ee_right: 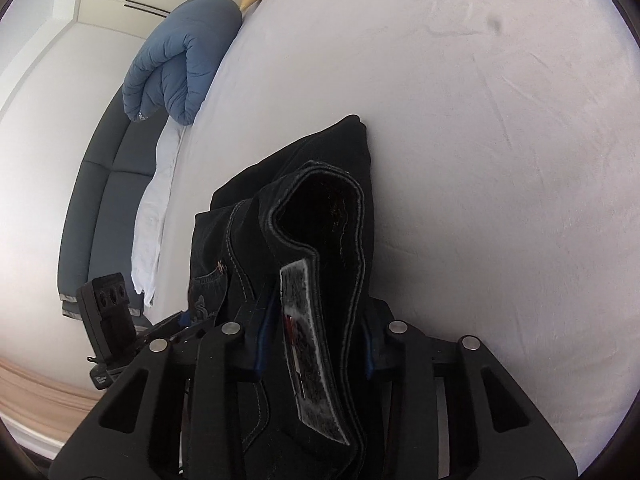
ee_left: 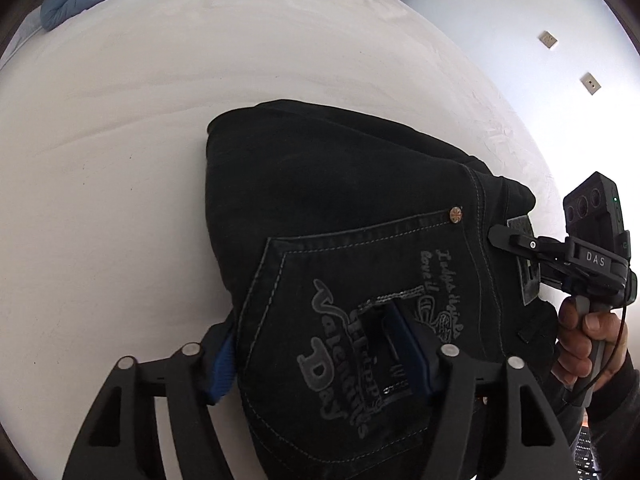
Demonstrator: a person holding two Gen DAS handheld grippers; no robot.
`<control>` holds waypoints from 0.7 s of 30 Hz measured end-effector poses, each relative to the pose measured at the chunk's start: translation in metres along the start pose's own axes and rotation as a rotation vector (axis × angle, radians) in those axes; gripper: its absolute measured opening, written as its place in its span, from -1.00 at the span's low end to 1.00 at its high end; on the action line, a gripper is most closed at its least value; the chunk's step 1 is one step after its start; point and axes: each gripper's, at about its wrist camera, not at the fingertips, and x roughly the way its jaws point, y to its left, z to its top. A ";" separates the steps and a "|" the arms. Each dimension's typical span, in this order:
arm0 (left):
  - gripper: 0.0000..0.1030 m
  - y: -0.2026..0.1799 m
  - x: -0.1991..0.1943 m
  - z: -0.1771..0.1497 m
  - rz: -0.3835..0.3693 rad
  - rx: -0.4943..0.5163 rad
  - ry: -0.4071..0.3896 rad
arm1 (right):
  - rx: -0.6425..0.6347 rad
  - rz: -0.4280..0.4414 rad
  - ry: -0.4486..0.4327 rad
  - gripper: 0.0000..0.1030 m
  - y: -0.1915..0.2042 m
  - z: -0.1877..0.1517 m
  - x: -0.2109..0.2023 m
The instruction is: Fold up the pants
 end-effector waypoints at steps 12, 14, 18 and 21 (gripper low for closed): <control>-0.61 0.008 -0.029 0.005 -0.102 -0.108 -0.077 | -0.186 -0.116 -0.079 -0.71 0.063 -0.002 -0.027; -0.63 0.004 -0.037 0.011 -0.108 -0.098 -0.098 | -0.221 -0.103 -0.085 -0.72 0.077 0.000 -0.035; -0.63 -0.002 -0.061 0.032 -0.130 -0.077 -0.160 | -0.252 -0.076 -0.119 -0.72 0.097 0.017 -0.054; -0.63 -0.010 -0.081 0.056 -0.141 -0.044 -0.202 | -0.252 -0.053 -0.151 -0.72 0.107 0.037 -0.069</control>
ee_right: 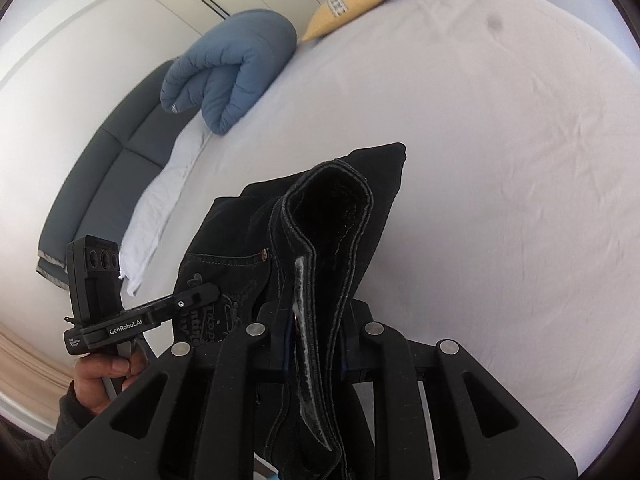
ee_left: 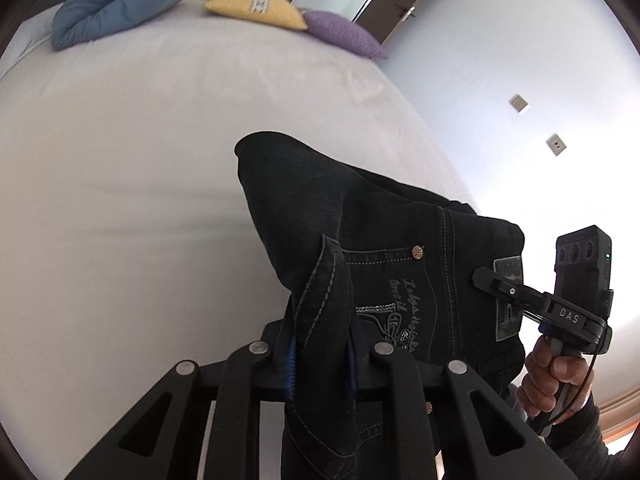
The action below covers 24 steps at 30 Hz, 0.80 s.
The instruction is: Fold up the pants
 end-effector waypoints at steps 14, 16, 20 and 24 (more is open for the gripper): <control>-0.63 -0.029 0.039 0.113 0.032 0.085 -0.027 | 0.014 -0.021 -0.016 -0.72 -0.035 0.157 0.003; -0.63 -0.020 0.058 0.117 0.038 0.079 0.002 | 0.025 -0.032 -0.004 -0.72 -0.047 0.171 0.013; -0.62 -0.007 0.099 0.119 0.042 0.052 0.055 | 0.060 -0.060 0.039 -0.72 -0.079 0.189 0.042; -0.59 0.002 0.131 0.107 0.058 0.048 0.108 | 0.107 -0.086 0.094 -0.71 -0.114 0.189 0.073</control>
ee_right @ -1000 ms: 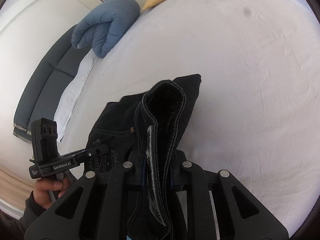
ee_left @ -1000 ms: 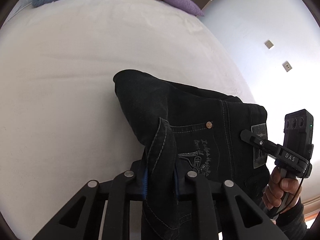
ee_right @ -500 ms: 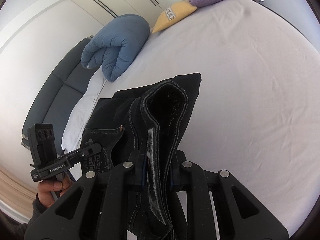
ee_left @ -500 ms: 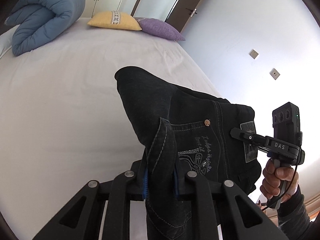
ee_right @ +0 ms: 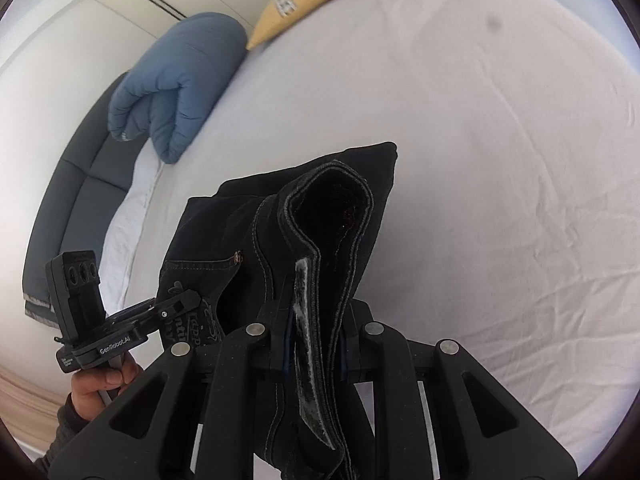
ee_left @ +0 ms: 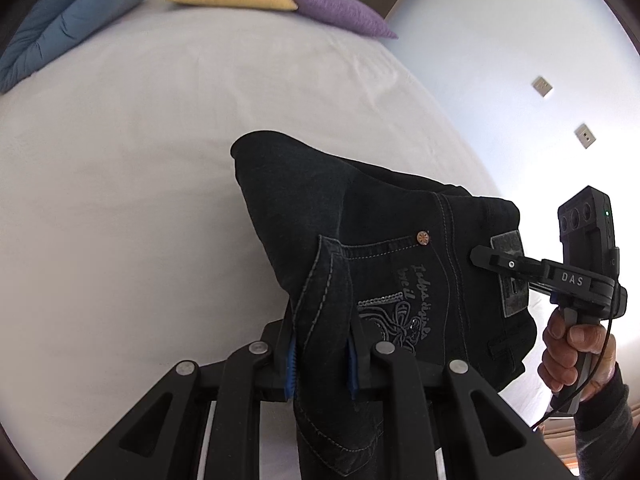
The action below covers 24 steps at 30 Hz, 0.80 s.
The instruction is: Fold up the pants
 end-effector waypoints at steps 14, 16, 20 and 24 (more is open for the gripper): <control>0.18 0.005 0.022 -0.018 0.142 0.010 -0.035 | 0.081 0.030 -0.079 -0.34 -0.071 -0.030 0.019; 0.18 0.005 0.011 -0.023 0.167 0.010 -0.064 | 0.061 -0.022 -0.112 -0.13 -0.067 -0.031 0.006; 0.28 -0.004 -0.025 -0.033 0.231 0.030 -0.175 | 0.013 -0.122 -0.161 -0.13 -0.044 -0.045 -0.022; 0.95 -0.032 -0.075 -0.046 0.308 0.097 -0.346 | -0.052 -0.210 -0.211 -0.13 -0.022 -0.067 -0.061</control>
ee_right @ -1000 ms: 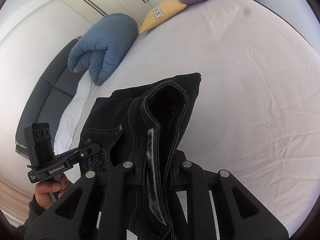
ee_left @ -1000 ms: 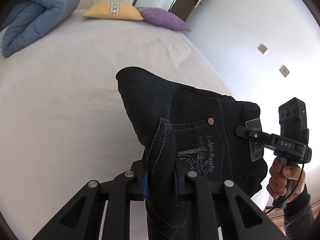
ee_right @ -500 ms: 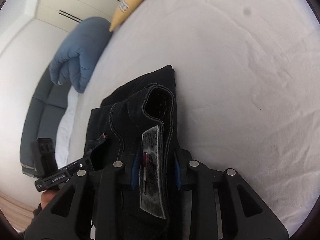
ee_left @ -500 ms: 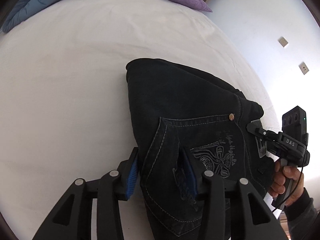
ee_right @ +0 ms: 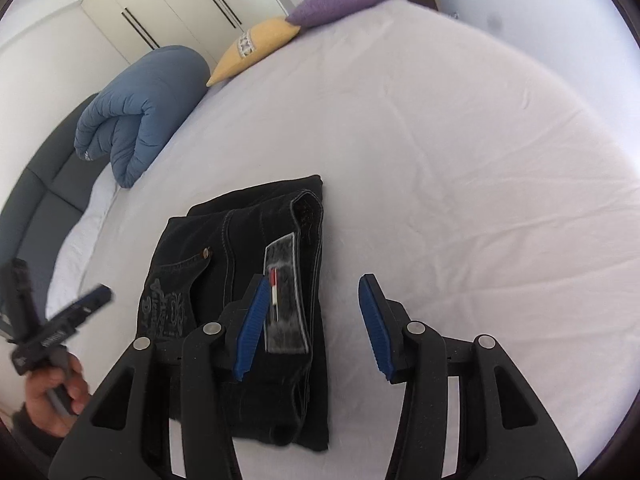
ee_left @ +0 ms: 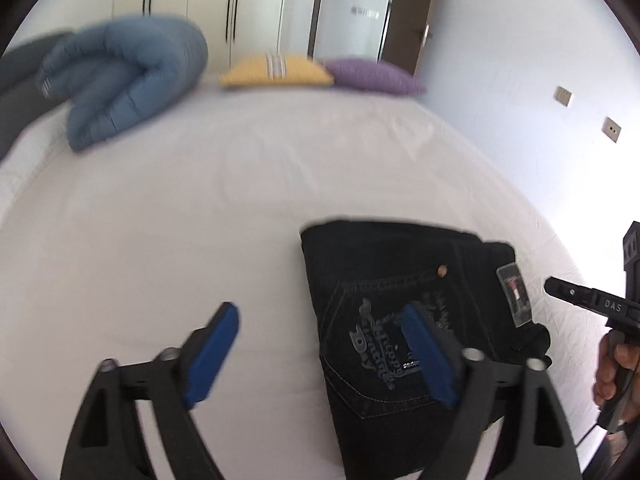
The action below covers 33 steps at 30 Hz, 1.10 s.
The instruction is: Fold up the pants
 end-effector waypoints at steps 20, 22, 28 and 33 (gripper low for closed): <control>1.00 -0.044 -0.308 -0.019 0.217 0.105 -0.554 | -0.364 -0.270 -0.893 1.00 0.178 -0.112 -0.359; 1.00 -0.048 -0.319 -0.017 0.246 0.112 -0.557 | -0.361 -0.255 -0.910 1.00 0.183 -0.123 -0.379; 1.00 -0.072 -0.331 -0.015 0.195 0.164 -0.482 | -0.433 -0.211 -0.788 1.00 0.209 -0.157 -0.413; 1.00 -0.081 -0.307 -0.030 0.173 0.087 -0.340 | -0.343 -0.223 -0.592 1.00 0.205 -0.174 -0.409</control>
